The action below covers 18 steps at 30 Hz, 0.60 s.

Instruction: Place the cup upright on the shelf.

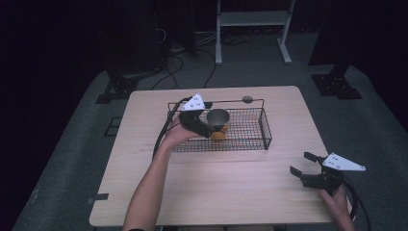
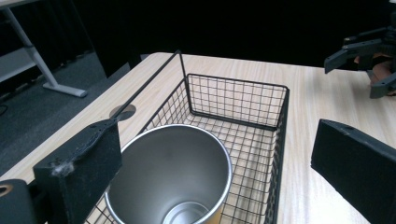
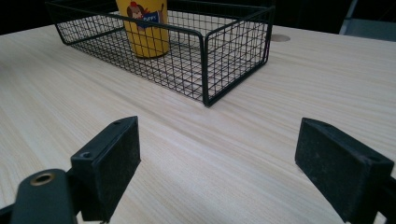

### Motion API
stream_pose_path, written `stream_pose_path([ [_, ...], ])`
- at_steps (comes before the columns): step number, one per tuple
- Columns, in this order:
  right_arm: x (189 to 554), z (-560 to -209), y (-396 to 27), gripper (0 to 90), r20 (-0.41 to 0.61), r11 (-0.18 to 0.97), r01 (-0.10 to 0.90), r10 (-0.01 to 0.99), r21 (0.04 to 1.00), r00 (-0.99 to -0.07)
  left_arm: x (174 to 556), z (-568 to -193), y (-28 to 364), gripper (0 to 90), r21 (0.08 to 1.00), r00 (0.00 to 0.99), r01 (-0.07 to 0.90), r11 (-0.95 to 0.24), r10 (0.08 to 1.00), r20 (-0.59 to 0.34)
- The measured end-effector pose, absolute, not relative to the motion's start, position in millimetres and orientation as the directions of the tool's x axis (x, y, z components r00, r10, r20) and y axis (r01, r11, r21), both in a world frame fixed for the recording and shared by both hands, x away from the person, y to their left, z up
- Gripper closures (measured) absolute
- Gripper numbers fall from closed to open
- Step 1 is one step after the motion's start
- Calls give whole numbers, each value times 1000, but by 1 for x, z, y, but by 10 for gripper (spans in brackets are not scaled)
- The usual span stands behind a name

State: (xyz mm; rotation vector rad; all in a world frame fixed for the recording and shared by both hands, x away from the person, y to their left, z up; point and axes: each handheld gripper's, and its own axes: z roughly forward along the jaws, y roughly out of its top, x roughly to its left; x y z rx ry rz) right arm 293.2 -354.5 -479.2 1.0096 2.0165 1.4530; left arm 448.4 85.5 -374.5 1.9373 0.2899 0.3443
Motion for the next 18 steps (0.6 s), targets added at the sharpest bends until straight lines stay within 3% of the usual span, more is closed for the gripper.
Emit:
stream_pose_path([
  [18, 293, -479, -354, 132, 54, 177, 301, 778, 937, -625, 422, -376, 92, 12, 937, 930, 17, -349, 350, 113],
])
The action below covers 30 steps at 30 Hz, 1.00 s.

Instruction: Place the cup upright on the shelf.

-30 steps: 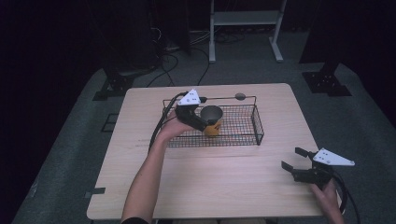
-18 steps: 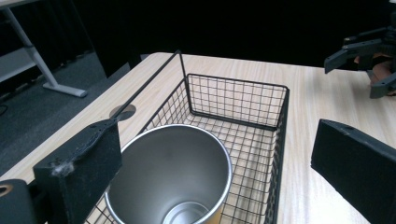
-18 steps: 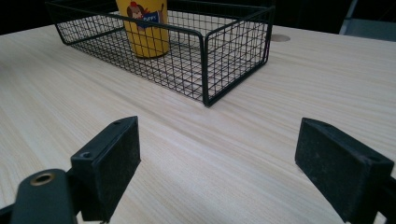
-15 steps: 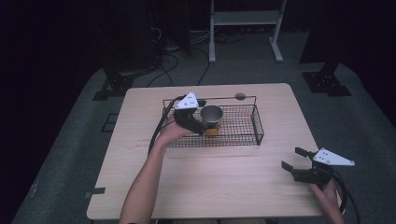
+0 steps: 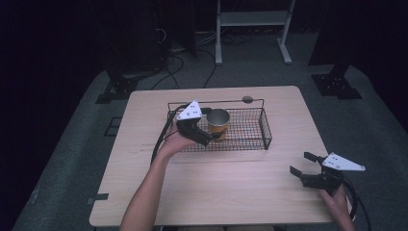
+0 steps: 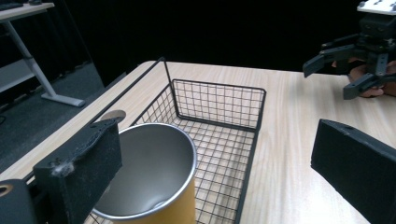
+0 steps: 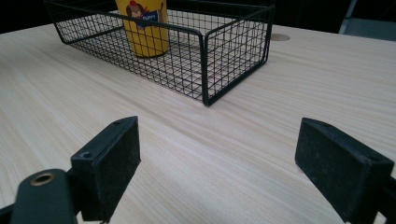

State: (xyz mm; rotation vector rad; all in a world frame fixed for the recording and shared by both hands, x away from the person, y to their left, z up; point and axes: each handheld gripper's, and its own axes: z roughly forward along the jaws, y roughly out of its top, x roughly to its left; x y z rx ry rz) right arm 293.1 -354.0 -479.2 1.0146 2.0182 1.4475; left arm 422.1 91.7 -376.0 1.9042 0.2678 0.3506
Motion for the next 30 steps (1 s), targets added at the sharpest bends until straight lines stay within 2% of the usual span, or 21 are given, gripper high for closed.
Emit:
stream_pose_path([
  [10, 293, -479, -354, 132, 54, 176, 301, 779, 937, -625, 408, -377, 98, 13, 943, 922, -7, -333, 364, 135],
  [30, 293, -479, -354, 131, 55, 175, 304, 782, 936, -621, 384, -389, 114, 13, 950, 916, 7, -312, 383, 119],
])
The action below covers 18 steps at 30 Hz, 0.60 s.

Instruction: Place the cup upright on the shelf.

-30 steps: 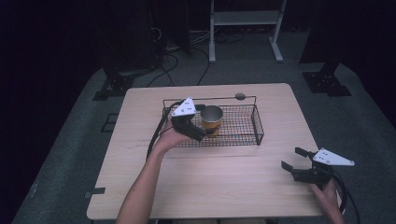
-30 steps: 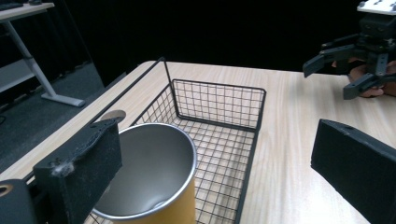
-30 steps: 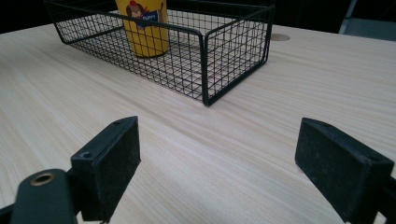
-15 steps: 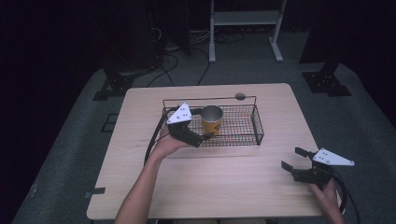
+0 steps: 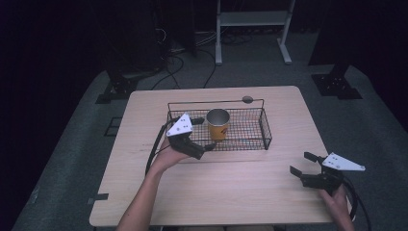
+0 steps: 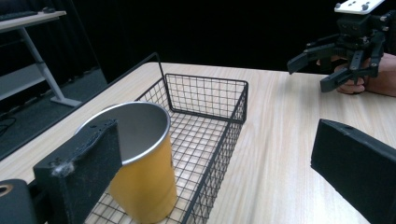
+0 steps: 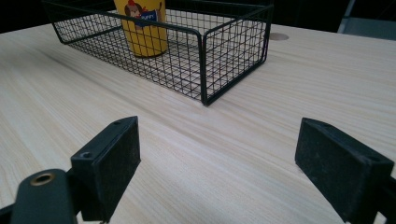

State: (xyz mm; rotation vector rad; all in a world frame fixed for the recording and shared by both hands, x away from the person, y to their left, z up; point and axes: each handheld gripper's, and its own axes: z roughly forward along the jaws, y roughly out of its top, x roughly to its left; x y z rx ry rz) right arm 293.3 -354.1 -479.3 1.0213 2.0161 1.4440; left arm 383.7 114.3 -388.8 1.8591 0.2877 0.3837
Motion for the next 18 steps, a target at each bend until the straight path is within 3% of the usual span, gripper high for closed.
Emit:
stream_pose_path([
  [18, 294, -479, -354, 132, 58, 173, 306, 784, 936, -618, 361, -404, 129, 13, 951, 911, 22, -308, 398, 108],
])
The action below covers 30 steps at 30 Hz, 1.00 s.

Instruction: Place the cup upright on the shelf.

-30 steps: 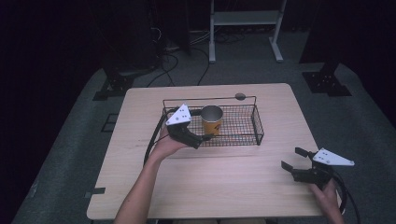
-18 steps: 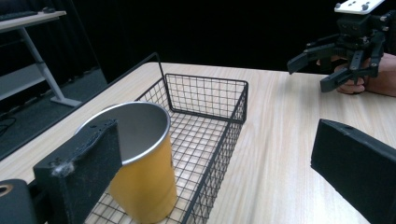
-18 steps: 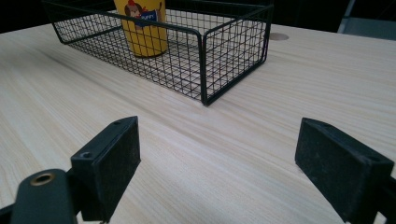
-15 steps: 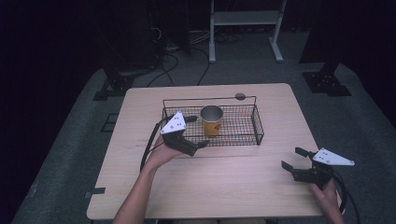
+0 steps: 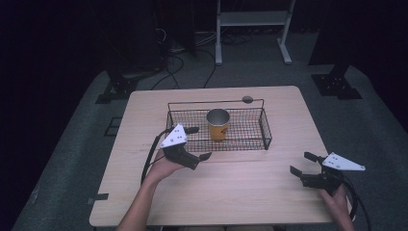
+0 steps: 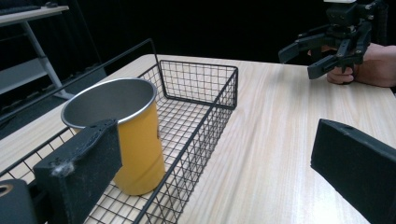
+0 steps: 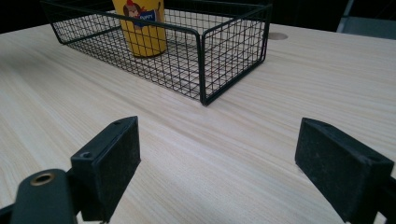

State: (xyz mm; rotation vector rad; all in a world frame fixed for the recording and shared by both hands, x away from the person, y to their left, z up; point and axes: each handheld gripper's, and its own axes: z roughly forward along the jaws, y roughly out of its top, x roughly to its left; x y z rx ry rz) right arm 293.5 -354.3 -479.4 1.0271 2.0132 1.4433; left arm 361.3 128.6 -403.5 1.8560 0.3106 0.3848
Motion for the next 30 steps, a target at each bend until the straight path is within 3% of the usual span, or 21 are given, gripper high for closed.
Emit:
stream_pose_path([
  [30, 293, -479, -355, 132, 57, 172, 305, 784, 937, -618, 326, -418, 145, 13, 952, 908, 23, -305, 406, 108],
])
